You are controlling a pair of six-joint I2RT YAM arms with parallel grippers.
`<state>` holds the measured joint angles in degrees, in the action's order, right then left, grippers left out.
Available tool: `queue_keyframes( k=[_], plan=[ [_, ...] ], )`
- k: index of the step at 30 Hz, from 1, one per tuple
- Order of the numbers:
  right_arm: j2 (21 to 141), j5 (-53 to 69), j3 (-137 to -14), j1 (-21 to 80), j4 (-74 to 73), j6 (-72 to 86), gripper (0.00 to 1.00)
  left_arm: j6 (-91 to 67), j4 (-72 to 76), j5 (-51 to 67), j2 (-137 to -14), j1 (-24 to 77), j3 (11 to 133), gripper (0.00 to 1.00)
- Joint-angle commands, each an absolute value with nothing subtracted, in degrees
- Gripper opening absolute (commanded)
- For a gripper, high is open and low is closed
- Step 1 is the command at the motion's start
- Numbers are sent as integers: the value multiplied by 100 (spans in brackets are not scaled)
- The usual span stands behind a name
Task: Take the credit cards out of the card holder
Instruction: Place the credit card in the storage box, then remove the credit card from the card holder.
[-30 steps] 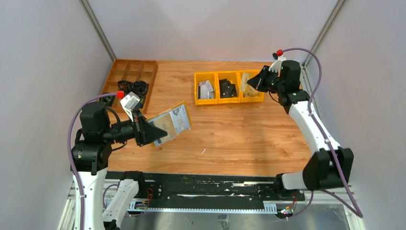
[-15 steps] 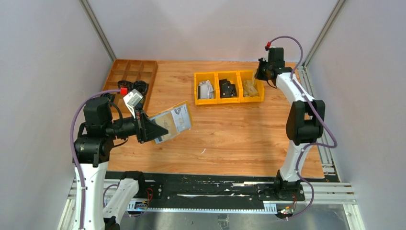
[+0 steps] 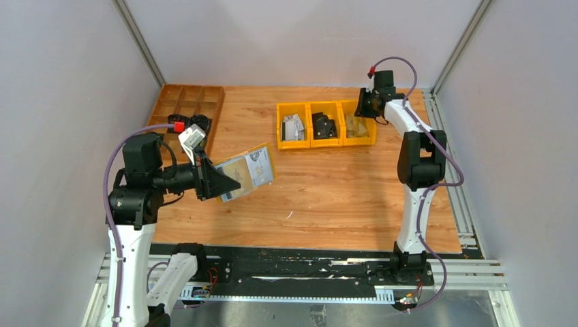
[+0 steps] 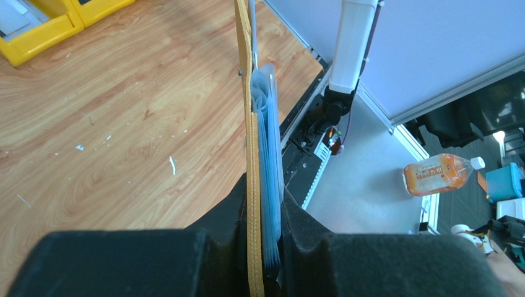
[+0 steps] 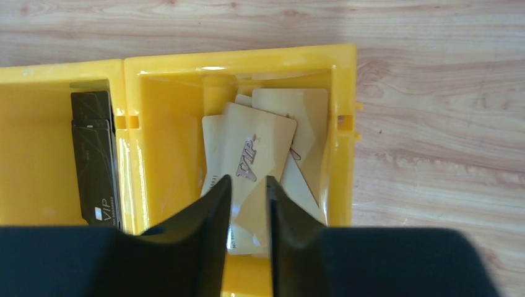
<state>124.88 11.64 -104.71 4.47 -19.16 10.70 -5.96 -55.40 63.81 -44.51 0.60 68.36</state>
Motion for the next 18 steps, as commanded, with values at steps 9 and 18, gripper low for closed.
queue_keyframes(
  k=[9, 18],
  plan=[
    [11279, 569, -10389, 1162, -1948, 629, 54, -543, -5480, 6559, -4337, 79, 6873, 0],
    [11865, 443, -10279, 2355, -1801, 669, 66, -630, -5478, 6548, -4258, 79, 6952, 0]
  ],
)
